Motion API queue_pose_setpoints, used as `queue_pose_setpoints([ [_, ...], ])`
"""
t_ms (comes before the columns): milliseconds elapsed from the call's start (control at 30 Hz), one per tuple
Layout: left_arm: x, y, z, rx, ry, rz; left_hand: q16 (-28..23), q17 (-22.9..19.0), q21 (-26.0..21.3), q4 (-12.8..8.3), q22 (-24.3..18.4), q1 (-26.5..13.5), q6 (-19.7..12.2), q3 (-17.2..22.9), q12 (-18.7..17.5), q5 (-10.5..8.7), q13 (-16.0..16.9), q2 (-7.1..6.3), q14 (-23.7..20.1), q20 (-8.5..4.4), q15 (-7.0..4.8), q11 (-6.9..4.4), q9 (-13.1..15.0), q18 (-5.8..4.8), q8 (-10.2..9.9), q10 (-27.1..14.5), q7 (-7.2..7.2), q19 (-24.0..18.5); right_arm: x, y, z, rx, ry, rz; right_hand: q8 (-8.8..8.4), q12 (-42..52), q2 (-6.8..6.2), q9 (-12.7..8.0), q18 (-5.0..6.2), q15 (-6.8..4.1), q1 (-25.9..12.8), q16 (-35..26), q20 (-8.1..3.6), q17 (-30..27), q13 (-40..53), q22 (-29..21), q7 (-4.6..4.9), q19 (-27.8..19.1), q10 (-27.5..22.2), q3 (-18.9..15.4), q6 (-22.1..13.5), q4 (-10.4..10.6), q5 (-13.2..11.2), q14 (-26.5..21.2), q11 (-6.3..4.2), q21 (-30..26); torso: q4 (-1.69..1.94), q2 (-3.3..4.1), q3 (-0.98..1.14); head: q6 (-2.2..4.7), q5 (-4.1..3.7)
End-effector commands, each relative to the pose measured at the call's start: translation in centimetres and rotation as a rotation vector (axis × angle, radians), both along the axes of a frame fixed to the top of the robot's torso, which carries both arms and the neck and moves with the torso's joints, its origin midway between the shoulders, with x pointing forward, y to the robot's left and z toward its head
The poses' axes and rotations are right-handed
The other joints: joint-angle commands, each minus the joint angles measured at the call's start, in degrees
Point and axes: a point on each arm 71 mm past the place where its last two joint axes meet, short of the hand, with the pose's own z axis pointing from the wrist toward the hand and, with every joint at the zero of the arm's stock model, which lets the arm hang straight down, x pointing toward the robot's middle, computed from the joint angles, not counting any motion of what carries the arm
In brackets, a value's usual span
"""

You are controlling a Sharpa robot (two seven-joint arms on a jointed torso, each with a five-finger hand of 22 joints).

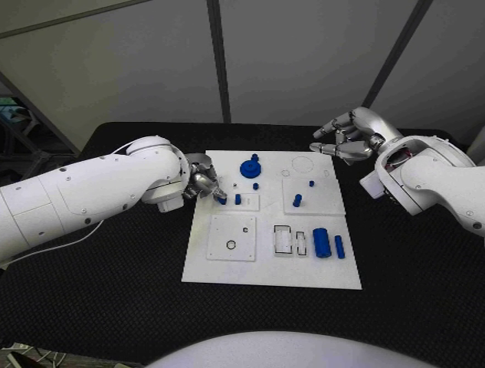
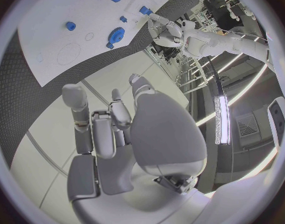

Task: Assemble the parts on the task board

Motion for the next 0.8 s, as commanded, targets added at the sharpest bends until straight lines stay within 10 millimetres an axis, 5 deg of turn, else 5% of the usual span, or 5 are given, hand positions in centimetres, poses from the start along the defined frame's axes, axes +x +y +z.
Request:
queue_pose_setpoints([
  [33, -0.07, -0.10, -0.14, 0.020, 0.011, -0.013, 0.20, 0.06, 0.18, -7.34, -0.02, 0.46, 0.50, 7.63, -0.20, 0.17, -0.05, 0.27, 0.30, -0.09, -0.49, -0.58, 0.09, -0.73, 0.14, 0.81, -0.09, 0.26, -0.01, 0.09, 0.13, 0.002, -0.005, 0.009, 0.28, -0.25, 0.46, -0.08, 0.97, -0.32, 0.14, -0.22, -0.10, 3.68, -0.06, -0.08, -0.15, -0.32, -0.45, 0.03, -0.18, 0.26, 0.19, 3.41, 0.02, -0.20, 0.03, 0.01, 0.00, -0.11, -0.05],
  [800, 0.36, -0.60, -0.83, 0.047, 0.052, -0.032, 0.22, 0.09, 0.41, -6.48, 0.54, -2.47, 1.40, 7.23, -0.04, -0.03, 0.30, -0.14, 0.36, -0.30, -0.75, -1.07, 0.86, -0.84, 0.40, 2.53, -0.91, 0.58, -0.05, 0.13, 0.15, 0.003, -0.005, 0.011, 0.28, -0.25, 0.46, -0.08, 0.97, -0.32, 0.14, -0.22, -0.10, 3.68, -0.06, -0.08, -0.15, -0.32, -0.45, 0.03, -0.18, 0.26, 0.19, 3.41, 0.02, -0.20, -0.03, 0.04, 0.07, -0.43, -0.38],
])
